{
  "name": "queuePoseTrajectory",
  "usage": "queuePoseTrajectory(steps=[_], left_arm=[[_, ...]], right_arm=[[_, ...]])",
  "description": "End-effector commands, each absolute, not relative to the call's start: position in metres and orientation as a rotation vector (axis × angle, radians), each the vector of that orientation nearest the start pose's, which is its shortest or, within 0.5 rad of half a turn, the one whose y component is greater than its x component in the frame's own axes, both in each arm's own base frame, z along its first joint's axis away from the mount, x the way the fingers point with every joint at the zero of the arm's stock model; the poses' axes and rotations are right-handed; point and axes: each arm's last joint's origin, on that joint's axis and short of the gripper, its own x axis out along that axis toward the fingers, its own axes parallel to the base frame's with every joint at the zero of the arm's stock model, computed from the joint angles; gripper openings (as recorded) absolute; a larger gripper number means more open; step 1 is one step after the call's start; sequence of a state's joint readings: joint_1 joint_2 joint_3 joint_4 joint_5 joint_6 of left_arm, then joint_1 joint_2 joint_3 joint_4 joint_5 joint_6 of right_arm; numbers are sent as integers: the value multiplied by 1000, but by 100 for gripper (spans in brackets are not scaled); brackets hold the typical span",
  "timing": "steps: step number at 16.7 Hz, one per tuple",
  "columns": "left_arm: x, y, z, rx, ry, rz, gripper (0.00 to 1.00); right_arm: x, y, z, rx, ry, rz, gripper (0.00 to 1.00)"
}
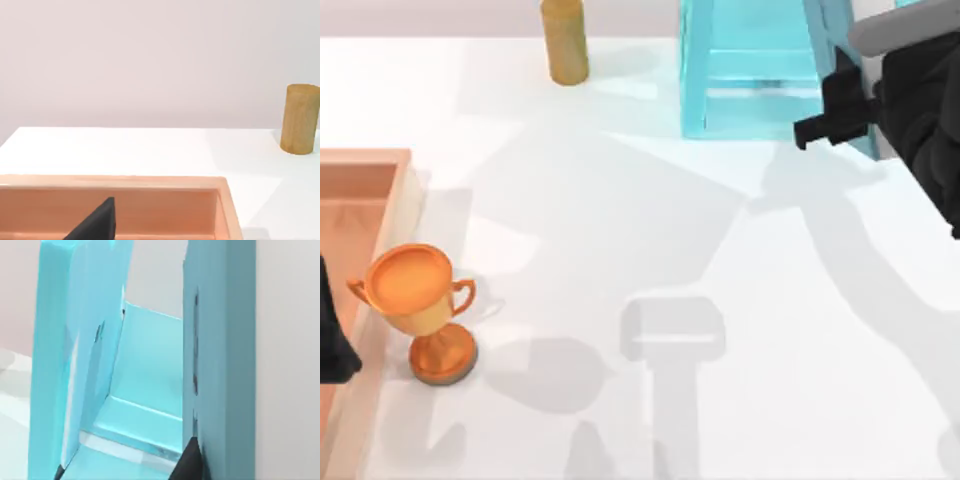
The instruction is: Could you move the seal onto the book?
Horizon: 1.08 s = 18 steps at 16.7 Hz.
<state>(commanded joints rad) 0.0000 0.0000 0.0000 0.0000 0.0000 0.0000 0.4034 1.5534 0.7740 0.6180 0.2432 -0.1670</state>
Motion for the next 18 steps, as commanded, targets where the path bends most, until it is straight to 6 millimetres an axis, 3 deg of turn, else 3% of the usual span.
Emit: queuePoseTrajectory(steps=[2,5,9,13,18], left_arm=[[106,-1,160,0,0,0,100],[106,-1,160,0,0,0,100],[106,-1,160,0,0,0,100],[106,-1,160,0,0,0,100],[106,-1,160,0,0,0,100]], right_arm=[[300,174,198,-481,143,255,0],[268,238,167,-868,119,356,0],[211,298,140,-1282,26,451,0],[170,329,132,-1478,-67,483,0],[165,333,132,-1497,-82,484,0]])
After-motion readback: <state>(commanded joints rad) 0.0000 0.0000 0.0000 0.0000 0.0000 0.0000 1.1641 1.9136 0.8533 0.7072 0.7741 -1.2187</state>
